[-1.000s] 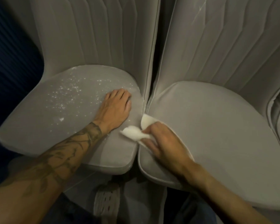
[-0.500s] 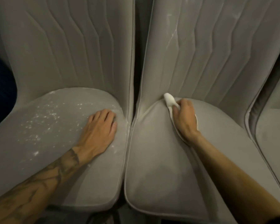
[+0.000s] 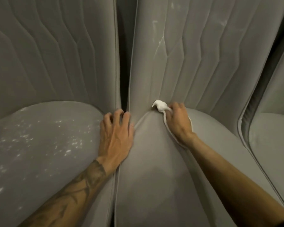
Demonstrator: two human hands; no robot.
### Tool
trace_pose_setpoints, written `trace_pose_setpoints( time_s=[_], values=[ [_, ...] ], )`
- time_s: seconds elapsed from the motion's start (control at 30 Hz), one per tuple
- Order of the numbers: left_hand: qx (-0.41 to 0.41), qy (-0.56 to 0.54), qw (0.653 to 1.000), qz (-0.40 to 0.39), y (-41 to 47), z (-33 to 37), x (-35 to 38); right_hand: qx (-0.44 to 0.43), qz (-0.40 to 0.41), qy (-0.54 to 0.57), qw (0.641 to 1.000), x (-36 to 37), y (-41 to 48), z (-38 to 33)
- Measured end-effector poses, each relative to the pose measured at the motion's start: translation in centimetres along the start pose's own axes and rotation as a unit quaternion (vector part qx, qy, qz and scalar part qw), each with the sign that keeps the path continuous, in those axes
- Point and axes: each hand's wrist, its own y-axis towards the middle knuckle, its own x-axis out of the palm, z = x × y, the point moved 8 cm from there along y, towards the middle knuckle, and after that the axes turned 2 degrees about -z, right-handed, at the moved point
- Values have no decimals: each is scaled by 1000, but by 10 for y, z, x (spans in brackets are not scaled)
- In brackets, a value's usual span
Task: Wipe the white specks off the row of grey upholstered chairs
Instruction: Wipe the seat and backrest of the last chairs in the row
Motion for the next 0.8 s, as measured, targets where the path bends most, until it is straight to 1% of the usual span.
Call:
trace_pose_setpoints(
  time_s=[0.03, 0.17, 0.23, 0.3, 0.4, 0.5, 0.6, 0.7, 0.8],
  values=[
    [2, 4, 1000, 1, -1, 0, 2, -5, 8, 3, 1000, 5, -3, -9],
    [7, -12, 1000, 3, -2, 1, 5, -109, -16, 27, 994, 40, -47, -67],
    [12, -16, 1000, 5, -2, 3, 3, -125, -44, 37, 990, 43, -55, -67],
    [15, -9, 1000, 11, 2, 4, 3, -130, -36, 55, 989, 35, -46, -55],
    [30, 11, 999, 44, 17, 8, -1, -118, 33, 82, 989, 17, -25, -40],
    [63, 23, 993, 100, 49, 23, -10, -97, 132, 121, 979, -9, -2, -18],
    [49, -2, 985, 167, 92, 37, -28, -96, 215, 152, 960, -57, 18, 1],
    [43, -40, 974, 221, 131, 48, -47, -105, 301, 129, 939, -117, 42, 19],
    [40, -91, 961, 257, 163, 51, -59, -108, 403, 102, 903, -180, 61, 42]
  ],
)
